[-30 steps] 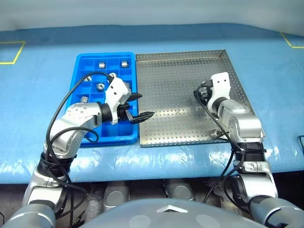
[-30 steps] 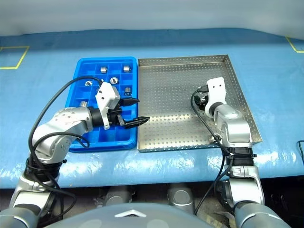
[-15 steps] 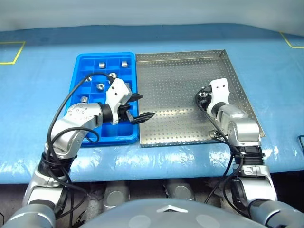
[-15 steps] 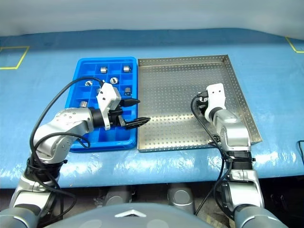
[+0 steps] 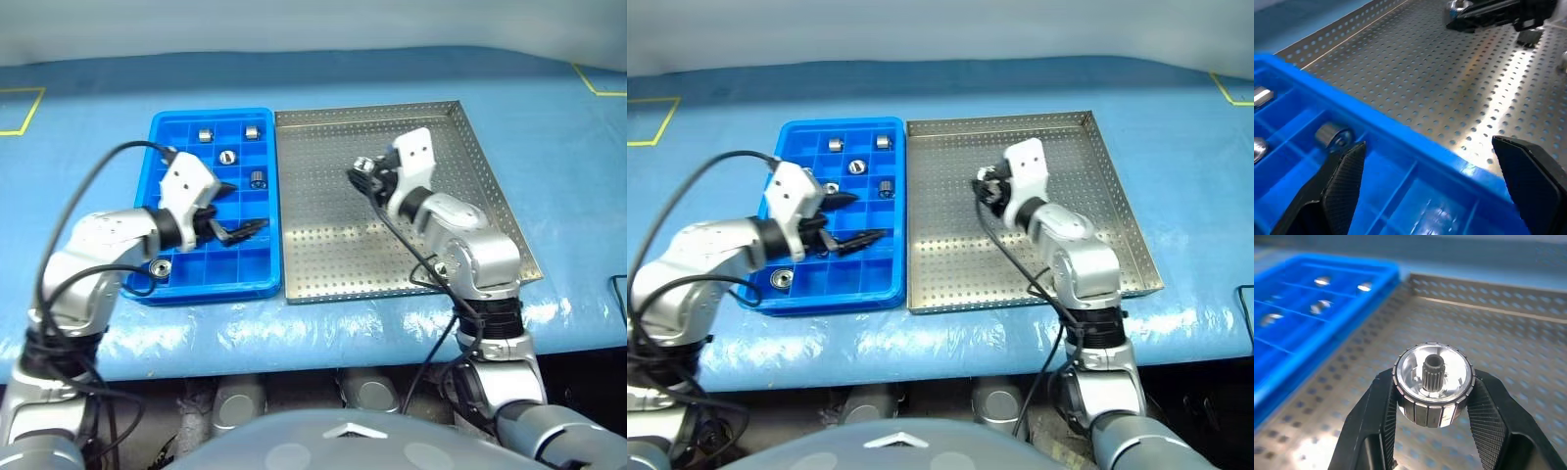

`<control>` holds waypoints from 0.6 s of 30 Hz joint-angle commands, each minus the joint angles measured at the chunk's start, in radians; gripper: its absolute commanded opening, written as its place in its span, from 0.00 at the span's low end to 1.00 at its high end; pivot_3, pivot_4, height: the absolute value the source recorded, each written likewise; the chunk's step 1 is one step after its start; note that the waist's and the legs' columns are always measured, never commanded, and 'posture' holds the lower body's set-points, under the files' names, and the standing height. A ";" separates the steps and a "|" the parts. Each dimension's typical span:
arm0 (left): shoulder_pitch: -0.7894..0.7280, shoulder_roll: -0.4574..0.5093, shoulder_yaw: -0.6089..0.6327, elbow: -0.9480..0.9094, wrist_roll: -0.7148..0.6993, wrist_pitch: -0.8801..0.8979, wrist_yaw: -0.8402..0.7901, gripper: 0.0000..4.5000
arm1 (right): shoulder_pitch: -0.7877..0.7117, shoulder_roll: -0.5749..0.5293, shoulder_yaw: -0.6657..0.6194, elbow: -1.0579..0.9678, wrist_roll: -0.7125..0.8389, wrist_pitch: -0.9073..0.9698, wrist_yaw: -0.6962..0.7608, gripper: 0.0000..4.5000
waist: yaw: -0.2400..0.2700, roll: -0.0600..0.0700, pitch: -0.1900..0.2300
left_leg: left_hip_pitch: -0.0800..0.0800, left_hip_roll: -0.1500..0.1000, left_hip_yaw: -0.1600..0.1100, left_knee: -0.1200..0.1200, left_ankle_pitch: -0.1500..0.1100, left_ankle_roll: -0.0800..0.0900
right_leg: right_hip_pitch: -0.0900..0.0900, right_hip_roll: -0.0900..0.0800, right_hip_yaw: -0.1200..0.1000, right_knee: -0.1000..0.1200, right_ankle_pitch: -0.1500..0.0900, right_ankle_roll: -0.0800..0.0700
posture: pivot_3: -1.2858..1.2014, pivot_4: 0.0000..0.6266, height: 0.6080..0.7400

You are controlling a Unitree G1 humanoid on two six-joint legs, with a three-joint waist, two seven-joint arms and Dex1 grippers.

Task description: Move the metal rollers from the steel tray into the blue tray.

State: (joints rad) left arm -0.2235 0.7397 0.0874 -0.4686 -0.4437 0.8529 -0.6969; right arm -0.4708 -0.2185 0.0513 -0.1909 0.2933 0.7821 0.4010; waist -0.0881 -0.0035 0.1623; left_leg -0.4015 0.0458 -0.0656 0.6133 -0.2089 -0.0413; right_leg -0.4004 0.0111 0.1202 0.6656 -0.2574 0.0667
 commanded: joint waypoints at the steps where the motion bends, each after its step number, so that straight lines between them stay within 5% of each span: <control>1: 0.046 0.062 0.122 -0.081 -0.005 0.040 0.027 1.00 | -0.058 0.054 0.074 -0.041 0.056 0.009 0.056 0.38 | 0.009 0.000 0.000 | 0.000 0.000 0.000 0.000 0.000 0.000 | 0.000 0.000 0.000 0.000 0.000 0.000 | 0.55 0.24 1.00; 8: 0.173 0.084 0.252 -0.143 -0.019 0.078 0.066 1.00 | -0.162 0.166 0.188 0.183 0.022 -0.041 0.105 0.38 | 0.046 -0.001 0.000 | 0.000 0.000 0.000 -0.001 0.000 0.000 | 0.000 -0.001 -0.002 -0.001 -0.001 -0.001 | 0.58 0.24 1.00; 18: 0.241 0.054 0.245 -0.201 -0.055 0.112 0.106 1.00 | -0.292 0.263 0.240 0.502 -0.032 -0.156 0.191 0.38 | 0.078 -0.001 0.000 | 0.000 0.000 -0.001 -0.002 0.000 0.000 | -0.001 -0.001 -0.004 0.000 -0.002 -0.003 | 0.60 0.24 1.00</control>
State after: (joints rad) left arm 0.0203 0.7932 0.3222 -0.6327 -0.4890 0.9634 -0.6007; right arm -0.7263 0.0279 0.3032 0.2982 0.2641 0.6631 0.5752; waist -0.0098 -0.0046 0.1625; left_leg -0.4018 0.0458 -0.0672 0.6113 -0.2089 -0.0416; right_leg -0.4012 0.0101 0.1161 0.6653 -0.2590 0.0635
